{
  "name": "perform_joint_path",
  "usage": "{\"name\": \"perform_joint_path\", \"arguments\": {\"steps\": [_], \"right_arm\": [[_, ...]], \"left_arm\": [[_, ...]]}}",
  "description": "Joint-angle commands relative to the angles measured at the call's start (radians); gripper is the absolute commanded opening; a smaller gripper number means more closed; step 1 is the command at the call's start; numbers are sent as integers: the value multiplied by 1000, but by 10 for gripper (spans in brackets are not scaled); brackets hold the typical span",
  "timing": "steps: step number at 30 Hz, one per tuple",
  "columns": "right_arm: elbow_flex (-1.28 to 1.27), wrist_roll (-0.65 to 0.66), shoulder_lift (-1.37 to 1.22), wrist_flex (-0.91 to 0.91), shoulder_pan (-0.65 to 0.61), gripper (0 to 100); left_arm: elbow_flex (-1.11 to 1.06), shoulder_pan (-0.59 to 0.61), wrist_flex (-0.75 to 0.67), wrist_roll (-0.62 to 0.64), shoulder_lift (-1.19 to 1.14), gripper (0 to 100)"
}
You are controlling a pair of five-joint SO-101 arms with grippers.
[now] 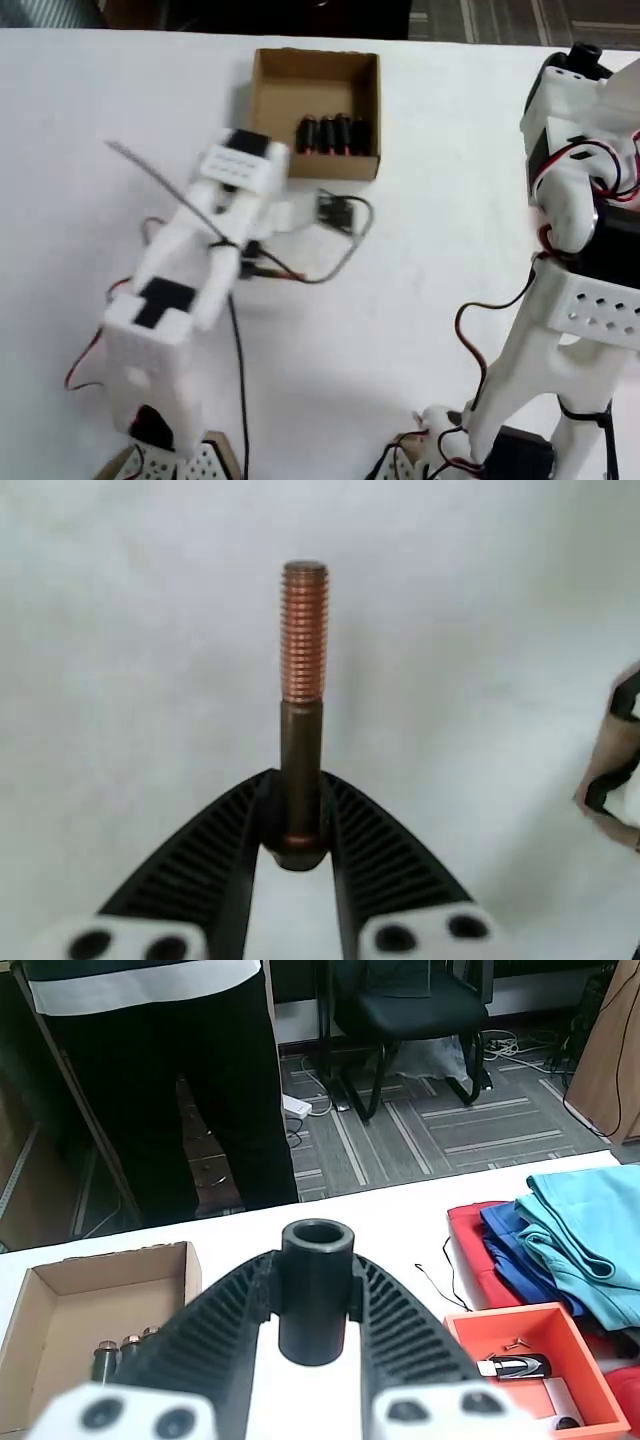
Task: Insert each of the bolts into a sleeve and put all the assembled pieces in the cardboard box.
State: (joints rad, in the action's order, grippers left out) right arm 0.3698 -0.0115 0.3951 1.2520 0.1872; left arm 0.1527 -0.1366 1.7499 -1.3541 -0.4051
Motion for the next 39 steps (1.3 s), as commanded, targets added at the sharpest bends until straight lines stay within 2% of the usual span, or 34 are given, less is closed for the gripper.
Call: {"name": "perform_joint_path", "arguments": {"steps": [1, 5, 9, 13, 18, 26, 29, 31, 32, 39], "right_arm": [[31, -9, 2, 4, -28, 20], [-3, -5, 10, -4, -71, 20], [-3, -5, 12, -4, -68, 20], [-3, -5, 12, -1, -73, 20], [-3, -5, 12, -1, -73, 20], [-3, -5, 12, -2, -73, 20], [-3, -5, 12, -2, -73, 20], [-3, -5, 12, -2, -73, 20], [-3, -5, 12, -2, -73, 20], [-5, -5, 12, -2, -74, 20]], "left_arm": [[-12, 68, -26, -110, 68, 26], [-4, 84, -29, -46, 2, 27], [-1, 95, -35, -41, -69, 28], [-2, 103, -133, -41, -91, 33], [18, 109, -207, 77, -89, 129], [111, 109, -150, 100, -89, 128], [229, 100, -37, 123, -83, 127], [297, 64, 32, 258, -68, 125], [325, 49, 34, 384, -58, 115], [371, -2, 32, 1493, -31, 57]]}}
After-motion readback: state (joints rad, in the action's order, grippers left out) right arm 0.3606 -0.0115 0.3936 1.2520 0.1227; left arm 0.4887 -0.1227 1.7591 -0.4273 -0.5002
